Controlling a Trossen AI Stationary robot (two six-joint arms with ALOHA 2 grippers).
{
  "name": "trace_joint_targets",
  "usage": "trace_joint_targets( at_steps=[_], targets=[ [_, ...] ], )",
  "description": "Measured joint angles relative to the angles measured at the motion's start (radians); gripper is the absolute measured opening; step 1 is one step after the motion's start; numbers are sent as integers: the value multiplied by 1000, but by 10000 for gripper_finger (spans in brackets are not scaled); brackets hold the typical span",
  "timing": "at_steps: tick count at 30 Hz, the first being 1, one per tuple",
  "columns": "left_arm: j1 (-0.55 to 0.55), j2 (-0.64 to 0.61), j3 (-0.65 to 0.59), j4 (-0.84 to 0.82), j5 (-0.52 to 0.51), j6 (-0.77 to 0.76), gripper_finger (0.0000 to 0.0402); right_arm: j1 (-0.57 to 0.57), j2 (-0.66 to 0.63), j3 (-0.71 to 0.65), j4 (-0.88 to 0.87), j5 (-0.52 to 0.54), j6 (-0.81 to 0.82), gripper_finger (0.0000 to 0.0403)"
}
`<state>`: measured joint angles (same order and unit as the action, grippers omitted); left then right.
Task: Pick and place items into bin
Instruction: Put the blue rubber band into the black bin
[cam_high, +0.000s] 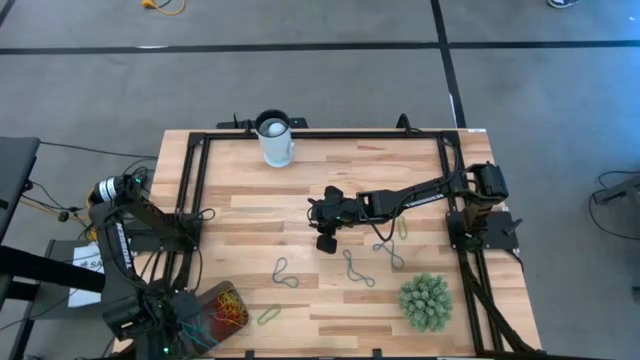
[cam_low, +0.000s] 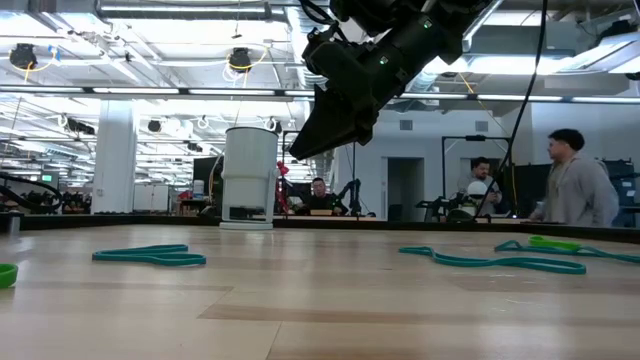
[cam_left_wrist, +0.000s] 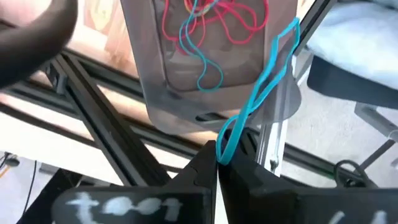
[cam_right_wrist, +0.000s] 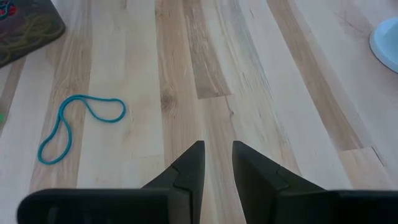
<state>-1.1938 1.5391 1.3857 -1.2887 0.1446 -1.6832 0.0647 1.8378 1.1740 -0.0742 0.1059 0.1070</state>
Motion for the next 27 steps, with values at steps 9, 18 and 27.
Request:
trace_joint_targets(
  at_steps=[9, 18, 27],
  targets=[
    [0, 0, 0, -14, 61, -12, 0, 0, 0, 0, 0, 0, 0, 77],
    [-10, 0, 0, -40, 56, -55, 0, 0, 0, 0, 0, 0, 0, 77],
    [-8, 0, 0, -32, -167, -105, 0, 0, 0, 0, 0, 0, 17, 77]
  ],
)
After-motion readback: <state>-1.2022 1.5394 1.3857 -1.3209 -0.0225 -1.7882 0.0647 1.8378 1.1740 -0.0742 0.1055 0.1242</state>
